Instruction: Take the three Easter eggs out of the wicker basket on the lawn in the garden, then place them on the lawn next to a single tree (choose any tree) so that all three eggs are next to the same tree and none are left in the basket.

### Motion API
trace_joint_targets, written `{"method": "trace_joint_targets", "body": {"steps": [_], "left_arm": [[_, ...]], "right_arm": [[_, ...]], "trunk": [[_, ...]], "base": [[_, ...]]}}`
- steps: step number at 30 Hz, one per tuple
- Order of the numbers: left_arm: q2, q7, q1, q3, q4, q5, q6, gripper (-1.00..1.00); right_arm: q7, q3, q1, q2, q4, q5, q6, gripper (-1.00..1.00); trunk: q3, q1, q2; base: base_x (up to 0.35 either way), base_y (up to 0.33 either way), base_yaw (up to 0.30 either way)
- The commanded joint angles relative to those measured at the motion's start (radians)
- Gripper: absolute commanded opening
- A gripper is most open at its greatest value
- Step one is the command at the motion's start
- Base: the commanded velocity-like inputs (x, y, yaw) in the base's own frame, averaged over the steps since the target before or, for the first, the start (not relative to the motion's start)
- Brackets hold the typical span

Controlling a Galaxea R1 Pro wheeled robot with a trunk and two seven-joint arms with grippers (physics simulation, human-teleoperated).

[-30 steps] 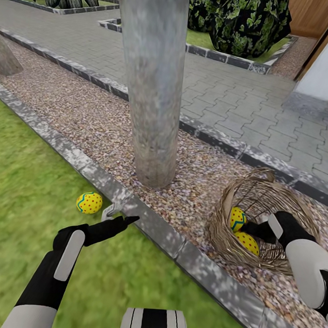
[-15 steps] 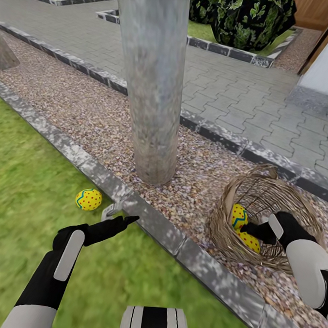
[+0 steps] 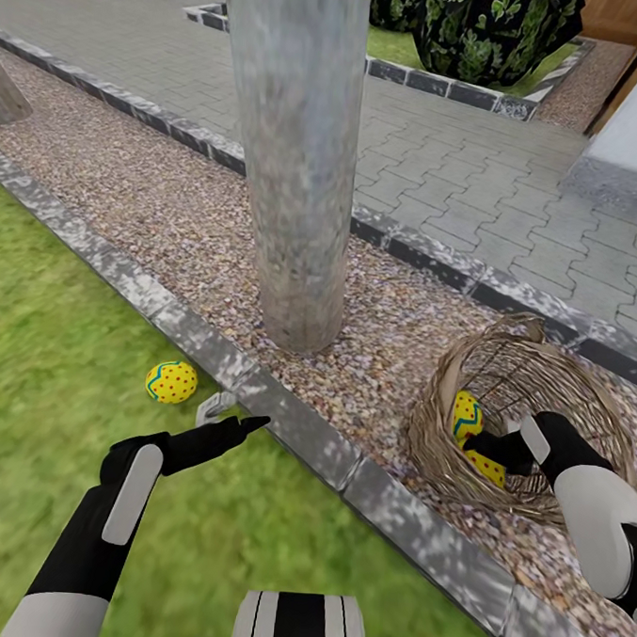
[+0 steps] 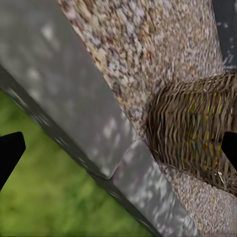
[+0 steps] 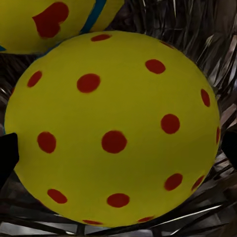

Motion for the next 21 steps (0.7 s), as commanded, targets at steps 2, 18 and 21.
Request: {"method": "trace_joint_targets", "body": {"steps": [2, 18, 21], "left_arm": [[0.000, -0.013, -0.001, 0.003, -0.001, -0.004, 0.007, 1.00], [0.005, -0.014, -0.001, 0.003, -0.001, 0.091, 0.006, 1.00], [0.005, -0.014, 0.000, 0.003, -0.001, 0.091, 0.006, 1.00]], "right_arm": [[-0.002, 0.001, 0.001, 0.001, 0.000, 0.026, 0.006, 1.00], [0.000, -0.006, 0.001, 0.003, -0.002, 0.026, 0.063, -1.00], [0.000, -0.006, 0.001, 0.003, -0.002, 0.026, 0.063, -1.00]], "trunk": [[-0.008, 0.001, -0.001], [-0.032, 0.004, -0.002], [-0.036, 0.004, -0.002]], "base": [[0.000, 0.000, 0.000], [0.000, 0.000, 0.000], [0.000, 0.000, 0.000]]}}
